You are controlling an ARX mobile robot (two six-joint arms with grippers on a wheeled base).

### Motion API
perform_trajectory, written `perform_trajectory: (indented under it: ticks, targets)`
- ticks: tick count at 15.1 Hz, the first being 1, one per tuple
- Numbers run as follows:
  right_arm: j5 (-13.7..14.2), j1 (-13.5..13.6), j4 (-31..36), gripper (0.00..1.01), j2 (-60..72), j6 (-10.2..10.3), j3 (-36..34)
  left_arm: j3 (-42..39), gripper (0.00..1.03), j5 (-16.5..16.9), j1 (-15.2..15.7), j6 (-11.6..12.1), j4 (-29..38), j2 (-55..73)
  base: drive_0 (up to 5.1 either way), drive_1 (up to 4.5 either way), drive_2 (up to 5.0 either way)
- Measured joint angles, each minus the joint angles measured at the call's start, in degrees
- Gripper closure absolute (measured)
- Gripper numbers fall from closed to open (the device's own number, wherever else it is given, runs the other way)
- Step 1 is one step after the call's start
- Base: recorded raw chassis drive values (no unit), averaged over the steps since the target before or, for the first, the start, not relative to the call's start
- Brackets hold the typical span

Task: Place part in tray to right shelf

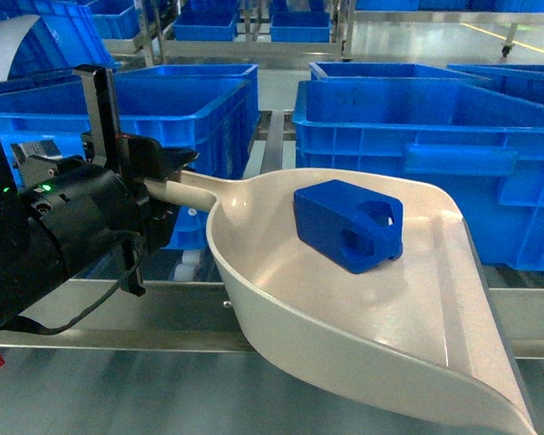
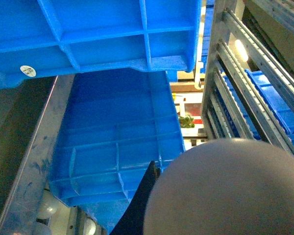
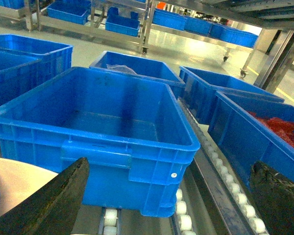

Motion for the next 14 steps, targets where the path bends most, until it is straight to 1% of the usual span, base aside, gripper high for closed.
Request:
perform_trajectory:
  ticks: [14]
  targets:
    - [0.02,0.0,0.0,0.03,0.0,0.0,0.0,0.0,0.91,0.0,0.0,0.02,0.0,0.0,0.0,0.0,0.0]
